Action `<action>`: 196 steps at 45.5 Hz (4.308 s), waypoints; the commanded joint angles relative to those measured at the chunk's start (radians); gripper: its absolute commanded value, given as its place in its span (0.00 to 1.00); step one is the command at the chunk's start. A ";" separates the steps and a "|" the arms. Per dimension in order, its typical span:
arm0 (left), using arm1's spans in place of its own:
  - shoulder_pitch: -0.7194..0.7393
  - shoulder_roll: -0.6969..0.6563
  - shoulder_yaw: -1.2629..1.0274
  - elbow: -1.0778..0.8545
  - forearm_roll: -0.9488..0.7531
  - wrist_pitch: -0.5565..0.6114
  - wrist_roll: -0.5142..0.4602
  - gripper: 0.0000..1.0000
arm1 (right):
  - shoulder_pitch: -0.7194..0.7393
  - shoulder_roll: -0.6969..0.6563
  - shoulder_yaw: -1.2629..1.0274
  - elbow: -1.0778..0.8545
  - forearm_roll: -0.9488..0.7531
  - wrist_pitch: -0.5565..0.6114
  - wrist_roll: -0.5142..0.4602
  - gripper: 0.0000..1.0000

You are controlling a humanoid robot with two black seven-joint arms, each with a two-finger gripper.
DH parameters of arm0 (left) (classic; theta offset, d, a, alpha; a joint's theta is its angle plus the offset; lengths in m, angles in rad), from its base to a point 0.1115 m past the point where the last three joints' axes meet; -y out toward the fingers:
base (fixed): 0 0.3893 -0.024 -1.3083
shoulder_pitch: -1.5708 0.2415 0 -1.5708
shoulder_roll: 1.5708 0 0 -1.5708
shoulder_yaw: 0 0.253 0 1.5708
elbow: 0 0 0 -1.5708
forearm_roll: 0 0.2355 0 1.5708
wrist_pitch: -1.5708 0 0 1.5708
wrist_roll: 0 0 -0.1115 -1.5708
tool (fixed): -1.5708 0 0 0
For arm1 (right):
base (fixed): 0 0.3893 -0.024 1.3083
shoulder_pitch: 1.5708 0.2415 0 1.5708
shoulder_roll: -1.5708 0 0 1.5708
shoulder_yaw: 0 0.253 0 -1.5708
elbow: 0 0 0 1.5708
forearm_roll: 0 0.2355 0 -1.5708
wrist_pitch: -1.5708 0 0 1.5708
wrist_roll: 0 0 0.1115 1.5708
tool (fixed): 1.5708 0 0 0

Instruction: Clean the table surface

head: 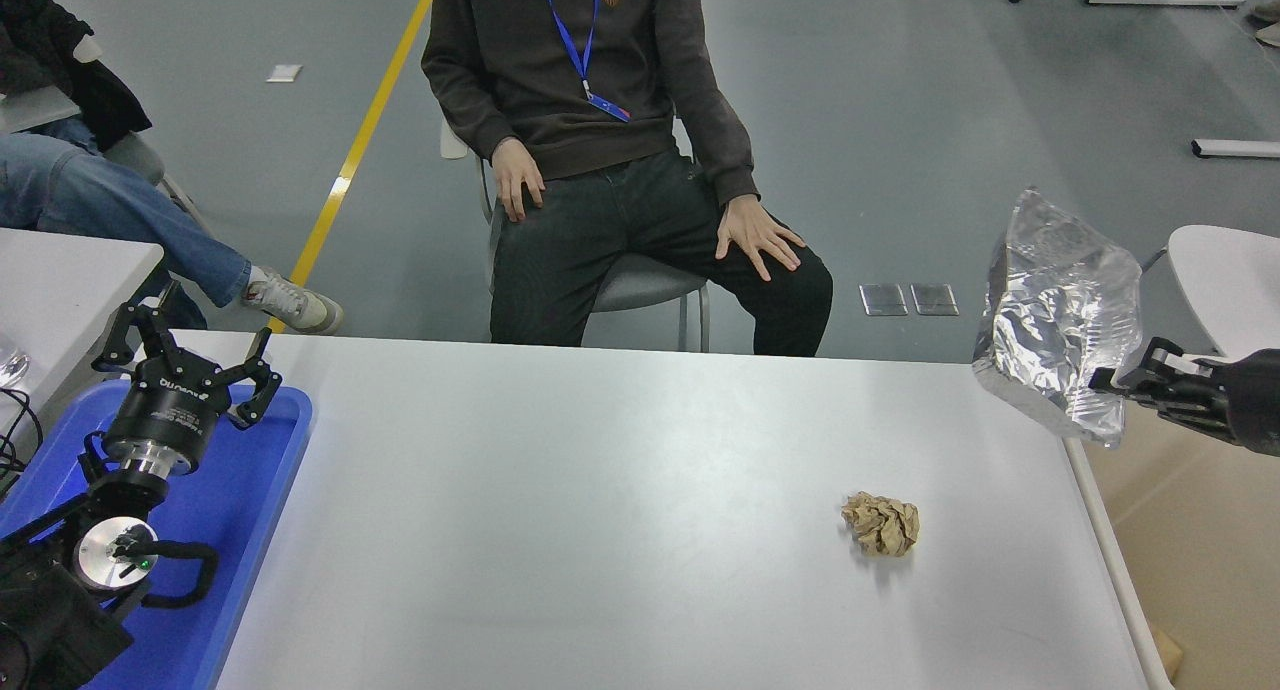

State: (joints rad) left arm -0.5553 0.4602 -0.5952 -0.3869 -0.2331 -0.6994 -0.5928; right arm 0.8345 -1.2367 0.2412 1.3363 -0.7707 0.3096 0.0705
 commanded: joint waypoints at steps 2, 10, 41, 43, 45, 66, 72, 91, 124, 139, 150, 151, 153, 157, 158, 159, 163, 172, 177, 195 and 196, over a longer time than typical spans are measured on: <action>0.000 0.000 0.000 0.000 0.000 0.000 0.001 1.00 | -0.080 0.006 -0.003 -0.126 0.018 -0.004 0.074 0.00; 0.000 0.000 0.000 0.000 0.000 0.000 0.001 1.00 | -0.104 0.022 -0.005 -0.253 0.047 -0.004 0.121 0.00; 0.000 0.000 0.000 0.000 0.000 0.000 0.001 1.00 | -0.262 0.364 -0.019 -0.925 0.156 0.002 0.258 0.00; 0.000 0.000 0.000 0.000 0.000 0.000 0.001 1.00 | -0.271 0.378 -0.019 -0.948 0.154 0.002 0.264 0.00; 0.000 0.000 0.000 0.000 0.000 0.000 -0.001 1.00 | -0.281 0.394 -0.019 -0.976 0.154 0.002 0.269 0.00; 0.000 0.000 0.000 0.000 0.000 0.000 -0.001 1.00 | -0.282 0.648 -0.126 -1.299 0.156 -0.082 0.308 0.00; 0.000 0.000 0.000 -0.001 0.000 0.000 -0.001 1.00 | -0.282 0.692 -0.177 -1.304 0.156 -0.182 0.307 0.00; 0.000 0.000 0.000 -0.001 0.000 0.000 0.001 1.00 | -0.282 0.767 -0.260 -1.310 0.156 -0.363 0.296 0.00; 0.000 0.000 0.000 -0.001 0.000 0.000 0.001 1.00 | -0.282 0.770 -0.261 -1.358 0.154 -0.388 0.296 0.70; 0.000 0.000 0.000 -0.001 0.000 0.000 0.001 1.00 | -0.285 0.773 -0.290 -1.384 0.227 -0.400 0.296 0.98; 0.000 0.000 0.000 0.000 0.000 0.000 0.001 1.00 | -0.285 0.775 -0.296 -1.395 0.320 -0.414 0.296 0.98; 0.000 0.000 0.000 0.000 0.000 0.000 0.001 1.00 | -0.285 0.776 -0.293 -1.399 0.321 -0.414 0.296 0.98; 0.000 0.000 0.000 0.000 0.000 0.000 -0.001 1.00 | -0.287 0.781 -0.292 -1.411 0.321 -0.415 0.296 0.98; 0.000 0.000 0.000 0.000 0.000 0.000 0.001 1.00 | -0.287 0.784 -0.293 -1.431 0.338 -0.418 0.296 0.98; 0.000 0.000 0.000 0.000 0.000 0.000 0.001 1.00 | -0.287 0.784 -0.293 -1.433 0.344 -0.418 0.296 0.98; 0.000 0.000 0.000 -0.001 0.000 0.000 0.001 1.00 | -0.285 0.787 -0.295 -1.433 0.350 -0.418 0.296 0.98; 0.000 0.000 0.000 0.000 0.000 0.000 0.001 1.00 | -0.284 0.789 -0.296 -1.438 0.373 -0.420 0.296 0.98; 0.000 0.000 0.000 0.000 0.000 0.000 0.001 1.00 | -0.273 0.766 -0.249 -1.427 0.398 -0.420 0.298 0.98; 0.000 0.000 0.000 -0.001 0.000 0.000 0.001 1.00 | -0.270 0.735 -0.171 -1.373 0.398 -0.417 0.301 0.98; 0.000 0.000 0.000 0.000 0.000 0.000 0.001 1.00 | -0.268 0.675 0.307 -1.097 0.398 -0.411 0.304 0.99; 0.000 0.000 0.000 0.000 0.000 0.000 0.001 1.00 | -0.275 0.674 0.349 -1.079 0.398 -0.409 0.304 0.99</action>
State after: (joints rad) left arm -0.5553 0.4602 -0.5952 -0.3871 -0.2332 -0.6995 -0.5922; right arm 0.5727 -0.5341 0.2638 0.1053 -0.3757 -0.1050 0.3724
